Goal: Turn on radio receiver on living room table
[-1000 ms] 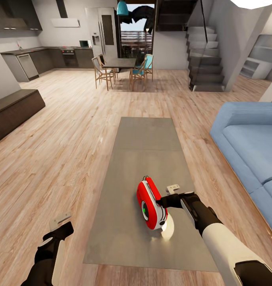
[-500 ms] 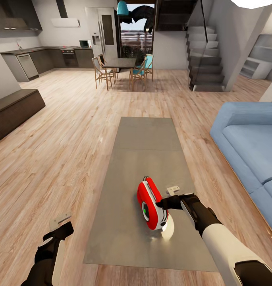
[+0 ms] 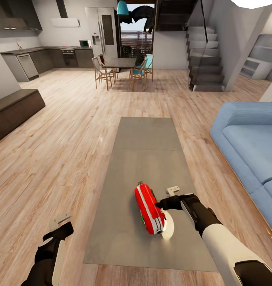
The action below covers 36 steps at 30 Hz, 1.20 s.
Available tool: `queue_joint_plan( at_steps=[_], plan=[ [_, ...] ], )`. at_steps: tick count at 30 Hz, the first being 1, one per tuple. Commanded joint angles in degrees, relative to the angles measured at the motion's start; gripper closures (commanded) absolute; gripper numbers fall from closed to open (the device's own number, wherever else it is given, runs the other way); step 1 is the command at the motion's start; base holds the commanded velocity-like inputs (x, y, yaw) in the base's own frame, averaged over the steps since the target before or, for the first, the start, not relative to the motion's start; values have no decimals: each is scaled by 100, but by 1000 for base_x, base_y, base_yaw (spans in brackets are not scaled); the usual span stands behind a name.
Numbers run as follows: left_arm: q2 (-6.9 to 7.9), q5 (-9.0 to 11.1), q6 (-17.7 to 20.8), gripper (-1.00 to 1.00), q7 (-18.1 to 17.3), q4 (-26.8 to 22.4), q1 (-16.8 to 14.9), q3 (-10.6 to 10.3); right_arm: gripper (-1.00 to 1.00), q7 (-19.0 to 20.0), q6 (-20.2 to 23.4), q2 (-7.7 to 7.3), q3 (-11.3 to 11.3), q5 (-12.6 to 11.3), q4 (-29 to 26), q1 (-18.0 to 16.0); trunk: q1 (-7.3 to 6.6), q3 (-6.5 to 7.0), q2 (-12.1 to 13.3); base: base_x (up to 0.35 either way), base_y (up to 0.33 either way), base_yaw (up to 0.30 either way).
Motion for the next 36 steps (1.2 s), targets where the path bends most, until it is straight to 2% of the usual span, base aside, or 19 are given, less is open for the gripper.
queue_joint_plan(
  at_steps=[1,8,15,36],
  plan=[
    [0,-7,0,100,1,0,0,0,-100,0,0,0,0,0,0,0,0,0,0,0,0,0],
    [0,-39,9,100,11,29,1,-1,-100,0,0,0,1,0,0,0,-132,108,241,0,0,0],
    [0,-12,9,100,3,309,0,-49,-100,1,0,0,1,0,0,0,-286,233,521,0,0,0],
    [0,-9,9,100,3,325,0,-53,-100,-3,0,0,-4,0,0,0,-747,610,1364,0,0,0]
  ],
)
